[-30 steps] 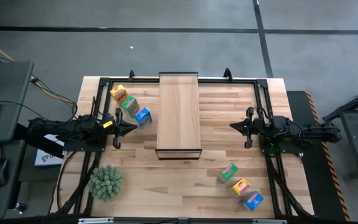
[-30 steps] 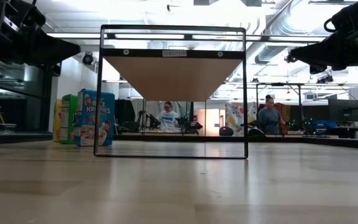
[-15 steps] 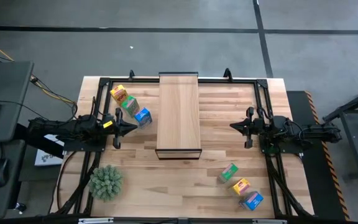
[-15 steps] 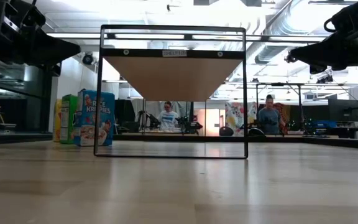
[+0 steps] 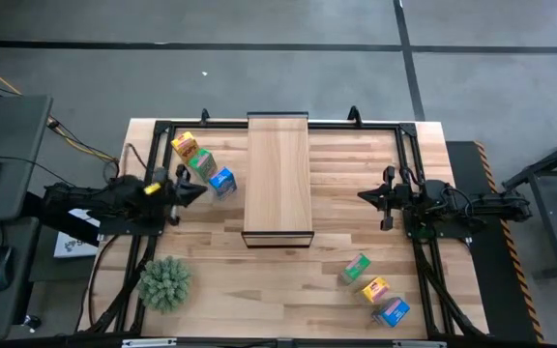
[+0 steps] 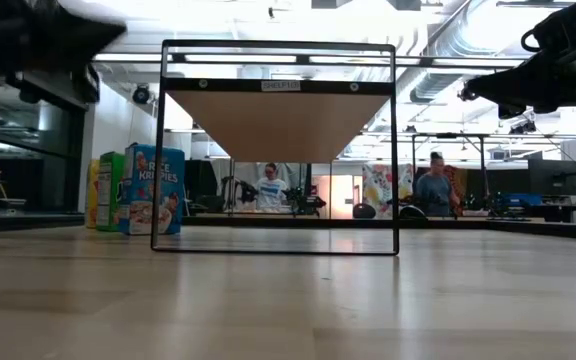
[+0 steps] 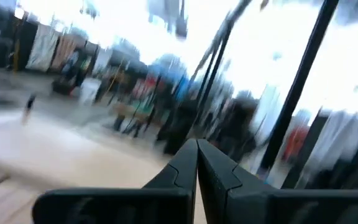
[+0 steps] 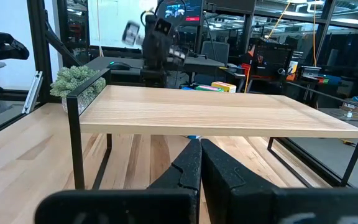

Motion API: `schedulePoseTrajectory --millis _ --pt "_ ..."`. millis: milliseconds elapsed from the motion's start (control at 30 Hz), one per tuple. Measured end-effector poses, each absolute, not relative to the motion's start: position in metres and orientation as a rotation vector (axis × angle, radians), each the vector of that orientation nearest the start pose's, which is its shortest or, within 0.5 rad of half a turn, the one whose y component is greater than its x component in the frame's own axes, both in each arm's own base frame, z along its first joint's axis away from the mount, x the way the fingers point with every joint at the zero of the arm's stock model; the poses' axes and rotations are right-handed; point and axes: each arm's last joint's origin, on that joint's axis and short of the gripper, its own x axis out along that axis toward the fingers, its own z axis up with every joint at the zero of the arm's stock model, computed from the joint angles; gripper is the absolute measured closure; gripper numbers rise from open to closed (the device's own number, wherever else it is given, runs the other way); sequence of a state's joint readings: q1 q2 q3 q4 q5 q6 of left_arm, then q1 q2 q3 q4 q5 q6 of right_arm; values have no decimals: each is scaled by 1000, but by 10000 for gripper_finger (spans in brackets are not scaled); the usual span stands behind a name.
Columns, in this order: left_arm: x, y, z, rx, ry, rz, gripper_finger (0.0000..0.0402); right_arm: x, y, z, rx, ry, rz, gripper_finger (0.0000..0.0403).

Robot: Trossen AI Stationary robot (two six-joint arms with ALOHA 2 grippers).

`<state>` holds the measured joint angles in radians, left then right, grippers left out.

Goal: Stack cereal on shelf
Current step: Put the left green cereal on the shelf

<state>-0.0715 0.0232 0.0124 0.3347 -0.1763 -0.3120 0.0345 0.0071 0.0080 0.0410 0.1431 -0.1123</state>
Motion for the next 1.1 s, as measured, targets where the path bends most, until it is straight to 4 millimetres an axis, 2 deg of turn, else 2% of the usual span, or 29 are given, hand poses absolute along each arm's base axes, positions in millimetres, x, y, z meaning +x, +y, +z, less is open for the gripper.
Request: schedulePoseTrajectory --millis 167,300,367,467,600,700,900,1000,1100 --pt "80 4 222 -469 -627 145 398 97 -1 170 -109 -36 -111 402" --pt "77 9 248 -495 -624 323 399 97 -1 170 -109 -35 -111 402" --pt "84 9 265 -463 -533 372 399 97 -1 170 -109 -36 -111 402" --pt "107 8 296 -394 -362 441 399 97 -1 170 -109 -36 -111 402" --pt "141 15 331 -317 -28 613 392 97 -1 170 -108 -36 -111 402" --pt "155 24 351 -312 251 723 370 97 -1 170 -108 -36 -111 402" --pt "160 48 360 -411 676 957 286 97 -1 170 -109 -35 -111 402" --pt "159 64 354 -518 779 1004 231 97 -1 170 -108 -36 -111 402" --pt "161 84 342 -619 879 971 182 97 -1 170 -108 -36 -111 402"
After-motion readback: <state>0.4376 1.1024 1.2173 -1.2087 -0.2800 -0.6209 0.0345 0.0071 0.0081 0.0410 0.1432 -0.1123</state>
